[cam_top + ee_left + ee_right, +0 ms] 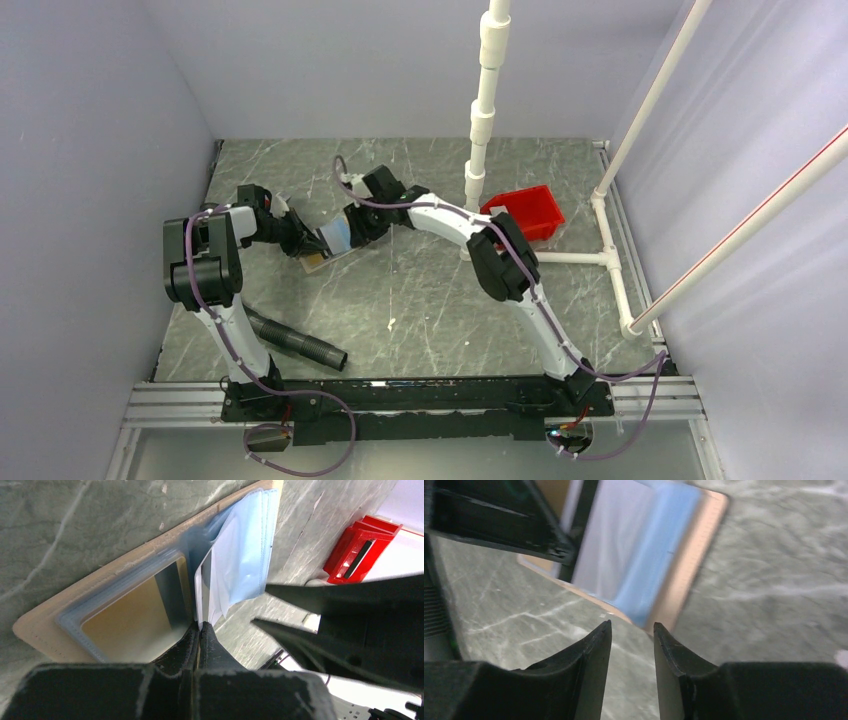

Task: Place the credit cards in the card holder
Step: Insert the credit card into the card holder.

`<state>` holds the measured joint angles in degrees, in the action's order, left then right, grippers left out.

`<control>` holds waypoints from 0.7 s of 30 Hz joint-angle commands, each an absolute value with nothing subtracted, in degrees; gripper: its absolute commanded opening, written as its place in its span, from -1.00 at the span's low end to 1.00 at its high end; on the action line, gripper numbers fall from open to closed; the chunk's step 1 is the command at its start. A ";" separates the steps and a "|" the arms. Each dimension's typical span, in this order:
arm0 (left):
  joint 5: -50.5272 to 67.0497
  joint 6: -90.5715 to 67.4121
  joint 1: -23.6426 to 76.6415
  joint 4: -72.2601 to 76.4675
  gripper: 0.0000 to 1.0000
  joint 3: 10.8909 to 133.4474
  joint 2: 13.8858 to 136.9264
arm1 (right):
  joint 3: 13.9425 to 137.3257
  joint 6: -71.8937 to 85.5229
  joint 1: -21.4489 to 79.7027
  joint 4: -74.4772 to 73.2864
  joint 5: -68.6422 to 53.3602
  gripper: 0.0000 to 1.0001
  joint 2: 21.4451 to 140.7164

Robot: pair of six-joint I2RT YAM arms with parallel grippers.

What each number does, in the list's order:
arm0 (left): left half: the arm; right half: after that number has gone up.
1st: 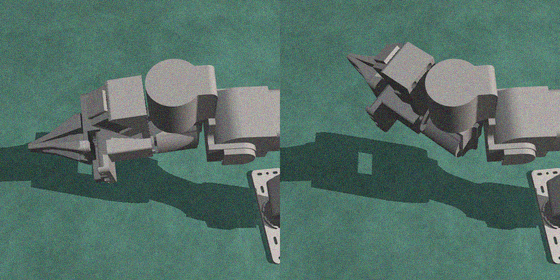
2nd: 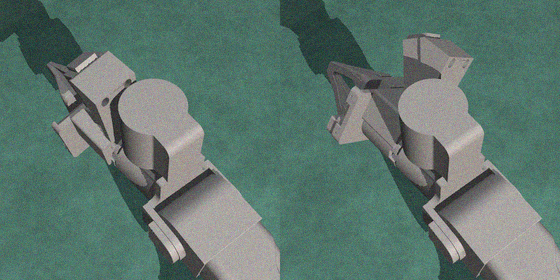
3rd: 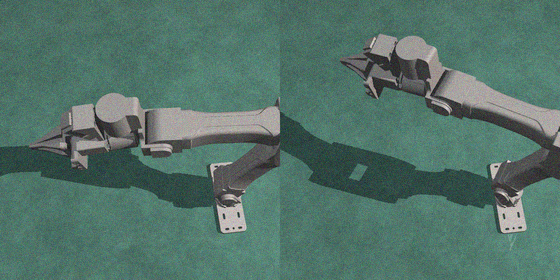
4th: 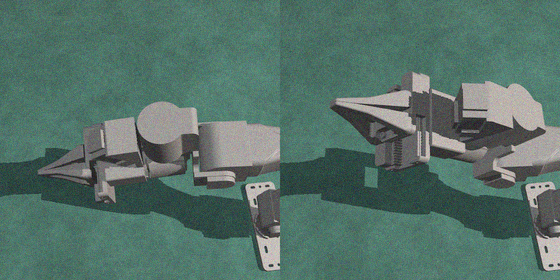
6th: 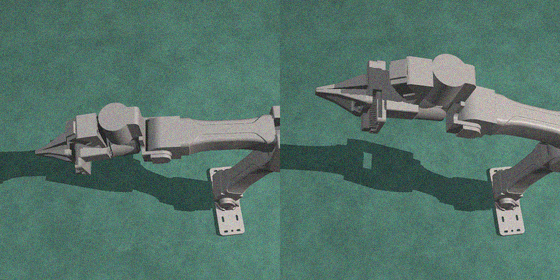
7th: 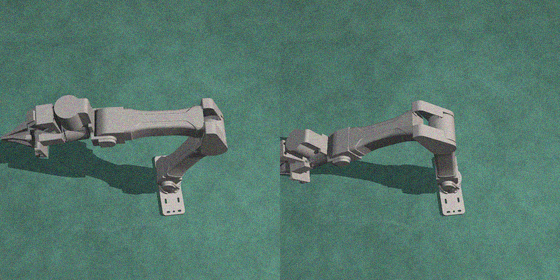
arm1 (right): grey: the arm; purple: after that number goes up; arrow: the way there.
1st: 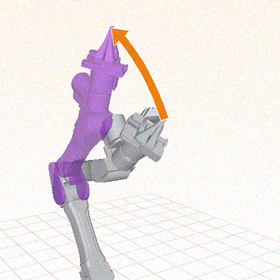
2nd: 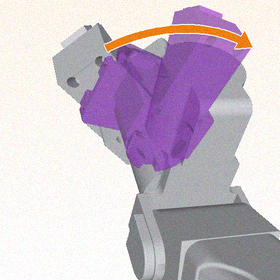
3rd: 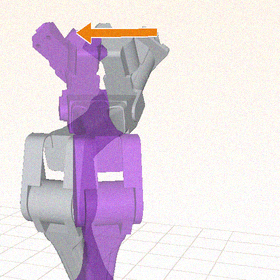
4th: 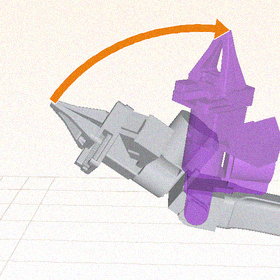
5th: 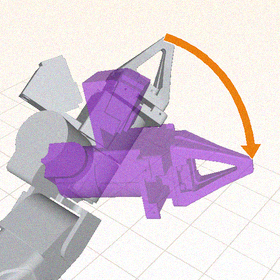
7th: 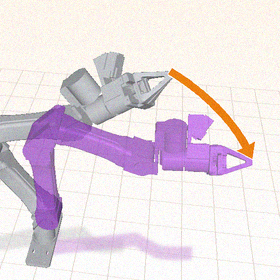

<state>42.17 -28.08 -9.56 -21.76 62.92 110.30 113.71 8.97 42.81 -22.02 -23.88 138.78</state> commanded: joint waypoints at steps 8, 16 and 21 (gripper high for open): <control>38.81 -25.73 -9.78 -22.73 -1.00 63.54 110.47 | 124.01 5.29 46.24 -27.70 -7.05 -0.08 143.75; 39.14 -25.94 -9.81 -22.60 -1.00 63.58 110.70 | 124.24 4.67 46.29 -27.65 -8.98 -0.42 146.44; 38.67 -25.96 -10.47 -23.15 -1.00 63.36 109.95 | 121.31 5.50 46.32 -26.53 -10.06 -0.91 146.03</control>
